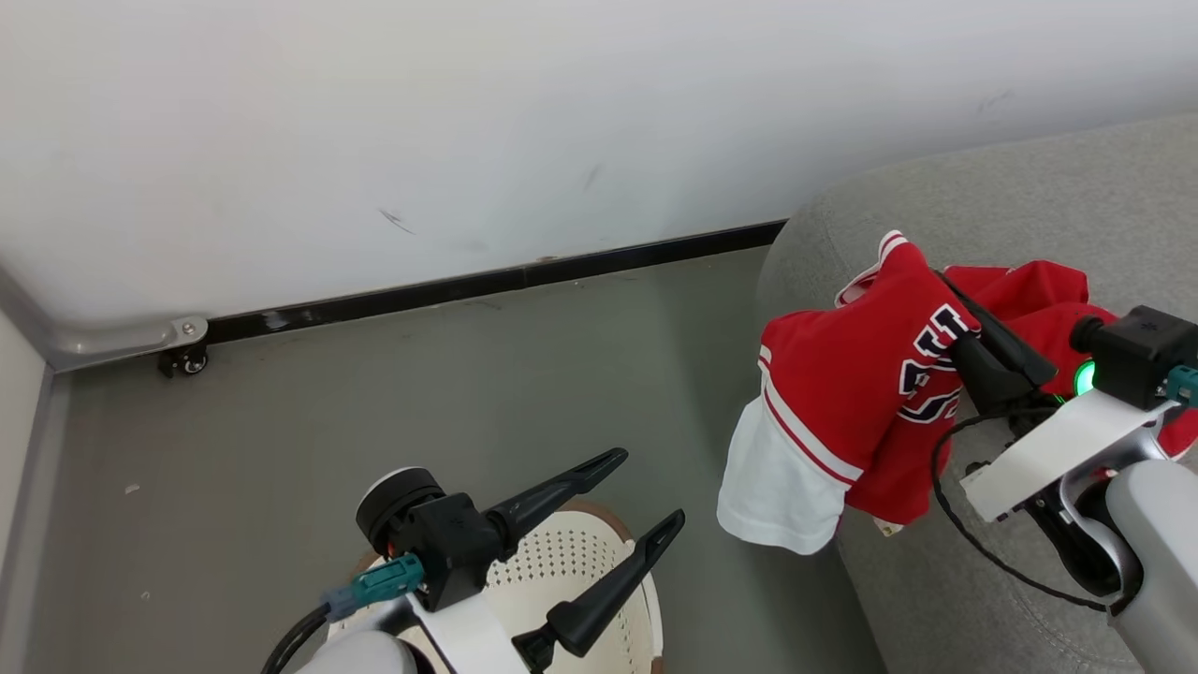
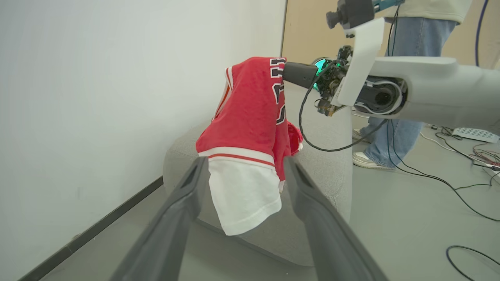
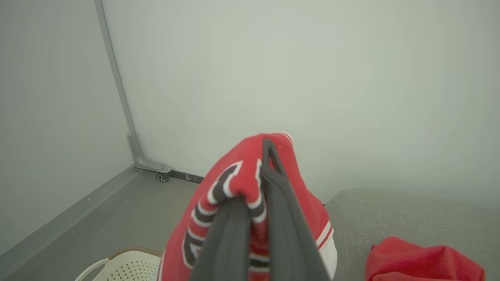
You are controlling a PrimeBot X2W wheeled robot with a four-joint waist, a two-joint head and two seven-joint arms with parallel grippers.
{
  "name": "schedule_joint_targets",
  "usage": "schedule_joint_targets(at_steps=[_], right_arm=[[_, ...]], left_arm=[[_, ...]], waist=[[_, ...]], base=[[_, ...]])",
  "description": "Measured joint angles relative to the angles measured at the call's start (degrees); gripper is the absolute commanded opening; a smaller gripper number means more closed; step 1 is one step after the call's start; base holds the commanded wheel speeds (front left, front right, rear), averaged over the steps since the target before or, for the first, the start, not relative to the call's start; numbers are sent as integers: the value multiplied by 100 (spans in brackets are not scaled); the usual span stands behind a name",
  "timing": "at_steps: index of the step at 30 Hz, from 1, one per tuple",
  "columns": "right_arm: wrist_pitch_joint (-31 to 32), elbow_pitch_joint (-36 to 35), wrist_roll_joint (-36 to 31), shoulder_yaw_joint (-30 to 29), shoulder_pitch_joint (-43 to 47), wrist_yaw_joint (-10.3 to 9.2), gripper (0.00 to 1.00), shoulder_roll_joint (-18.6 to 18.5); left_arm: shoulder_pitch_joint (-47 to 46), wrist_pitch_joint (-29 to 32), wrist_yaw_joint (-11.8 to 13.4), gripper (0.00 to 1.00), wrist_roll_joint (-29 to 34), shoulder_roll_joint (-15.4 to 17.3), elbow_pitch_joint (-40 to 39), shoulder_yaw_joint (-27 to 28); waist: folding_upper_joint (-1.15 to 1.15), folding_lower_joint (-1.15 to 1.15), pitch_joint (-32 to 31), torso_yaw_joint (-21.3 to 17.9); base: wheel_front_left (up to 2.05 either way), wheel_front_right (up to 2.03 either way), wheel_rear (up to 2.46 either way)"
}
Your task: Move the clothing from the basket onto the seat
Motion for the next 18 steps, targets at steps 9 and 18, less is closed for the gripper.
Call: schedule_joint_targets(at_steps=[9, 18], right_arm=[[9, -31, -9, -278, 236, 0, 0, -54], [14, -142, -60, -475, 450, 0, 0, -74]], left_arm=[[-92, -77, 0, 100, -103, -19, 97, -181], [-130, -134, 0, 100, -200, -22, 201, -277]], waist=[[0, 0, -19, -299], [0, 0, -46, -587]], base=[[0, 0, 0], [0, 0, 0]])
